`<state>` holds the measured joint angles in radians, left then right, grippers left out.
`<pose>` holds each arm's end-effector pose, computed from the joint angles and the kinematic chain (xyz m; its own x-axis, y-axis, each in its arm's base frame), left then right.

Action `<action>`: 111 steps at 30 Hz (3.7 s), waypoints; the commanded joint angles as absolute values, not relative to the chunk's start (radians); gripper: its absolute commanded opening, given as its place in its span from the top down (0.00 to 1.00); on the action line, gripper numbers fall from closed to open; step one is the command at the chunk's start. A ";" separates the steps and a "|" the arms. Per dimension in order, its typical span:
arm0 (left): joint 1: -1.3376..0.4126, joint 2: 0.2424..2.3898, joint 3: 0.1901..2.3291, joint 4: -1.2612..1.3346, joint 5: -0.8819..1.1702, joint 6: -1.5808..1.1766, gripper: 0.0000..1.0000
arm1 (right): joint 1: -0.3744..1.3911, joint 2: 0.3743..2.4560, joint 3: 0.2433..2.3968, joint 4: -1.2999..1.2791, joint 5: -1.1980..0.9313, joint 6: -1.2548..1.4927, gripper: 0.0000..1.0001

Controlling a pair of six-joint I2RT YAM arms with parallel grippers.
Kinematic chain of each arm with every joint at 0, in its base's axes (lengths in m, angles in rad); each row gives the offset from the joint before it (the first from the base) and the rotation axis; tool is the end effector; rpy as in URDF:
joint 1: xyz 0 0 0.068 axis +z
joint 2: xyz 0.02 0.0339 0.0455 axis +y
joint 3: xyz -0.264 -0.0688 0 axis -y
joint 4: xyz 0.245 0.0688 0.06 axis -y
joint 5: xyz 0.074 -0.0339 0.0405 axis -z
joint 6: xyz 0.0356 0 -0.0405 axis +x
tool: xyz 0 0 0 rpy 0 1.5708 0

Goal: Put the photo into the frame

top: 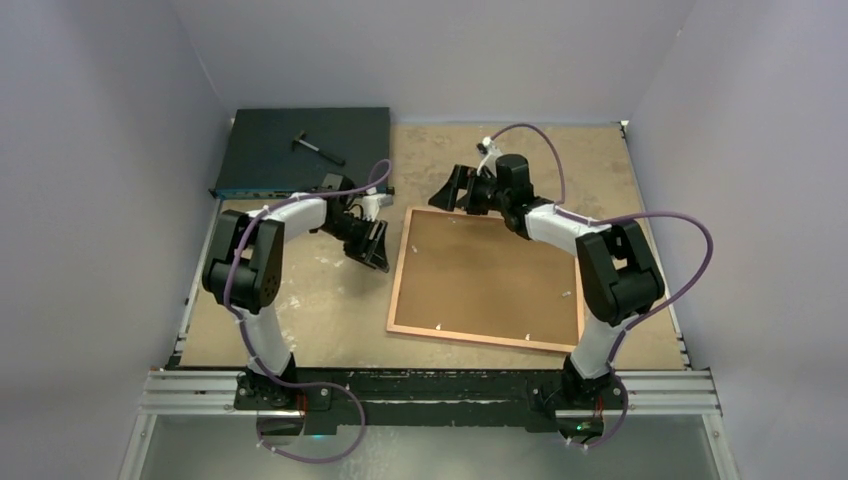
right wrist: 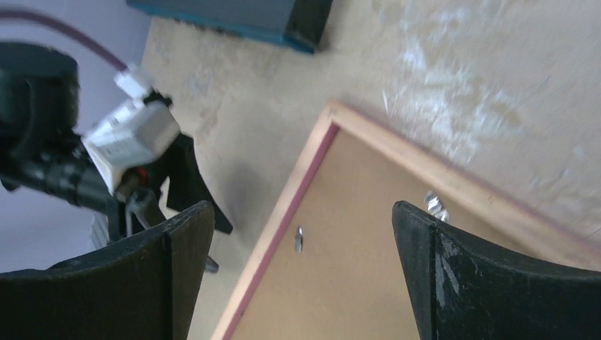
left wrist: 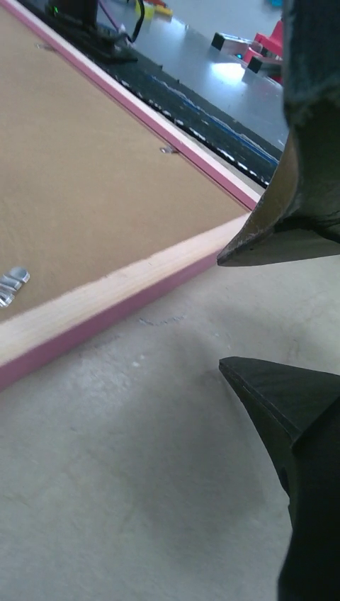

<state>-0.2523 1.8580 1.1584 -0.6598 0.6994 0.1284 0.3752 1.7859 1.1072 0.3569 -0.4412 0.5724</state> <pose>0.3256 -0.1076 0.1558 -0.8978 0.3326 -0.2887 0.4404 0.6702 -0.5974 0.3717 0.1627 0.2307 -0.6310 0.2779 -0.7243 -0.4360 0.6452 0.6274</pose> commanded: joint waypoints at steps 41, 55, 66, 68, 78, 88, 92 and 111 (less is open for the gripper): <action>-0.300 1.965 1.148 -0.468 0.828 0.050 0.83 | 0.597 1.920 0.958 0.534 -0.508 0.616 0.20; -0.299 1.962 1.157 -0.474 0.829 0.052 0.85 | 0.620 1.937 0.955 0.558 -0.516 0.658 0.22; -0.300 1.948 1.157 -0.483 0.828 0.063 0.86 | 0.623 1.959 0.967 0.566 -0.470 0.675 0.22; -0.299 1.946 1.157 -0.483 0.828 0.065 0.86 | 0.623 1.966 0.971 0.571 -0.466 0.681 0.22; -0.300 1.945 1.160 -0.486 0.829 0.066 0.87 | 0.624 1.985 0.975 0.609 -0.462 0.710 0.23; -0.301 1.945 1.163 -0.488 0.833 0.068 0.87 | 0.625 1.998 0.971 0.630 -0.458 0.723 0.24; -0.301 1.945 1.165 -0.489 0.835 0.068 0.88 | 0.624 2.005 0.971 0.637 -0.455 0.722 0.25; -0.270 1.843 1.237 -0.636 0.810 0.184 0.89 | 0.560 1.714 0.999 0.407 -0.370 0.664 0.01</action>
<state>-0.2852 1.9430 1.1973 -0.5793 0.8215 0.1005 0.6136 1.8847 0.9756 0.5301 -0.4751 0.7044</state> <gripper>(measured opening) 0.107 0.976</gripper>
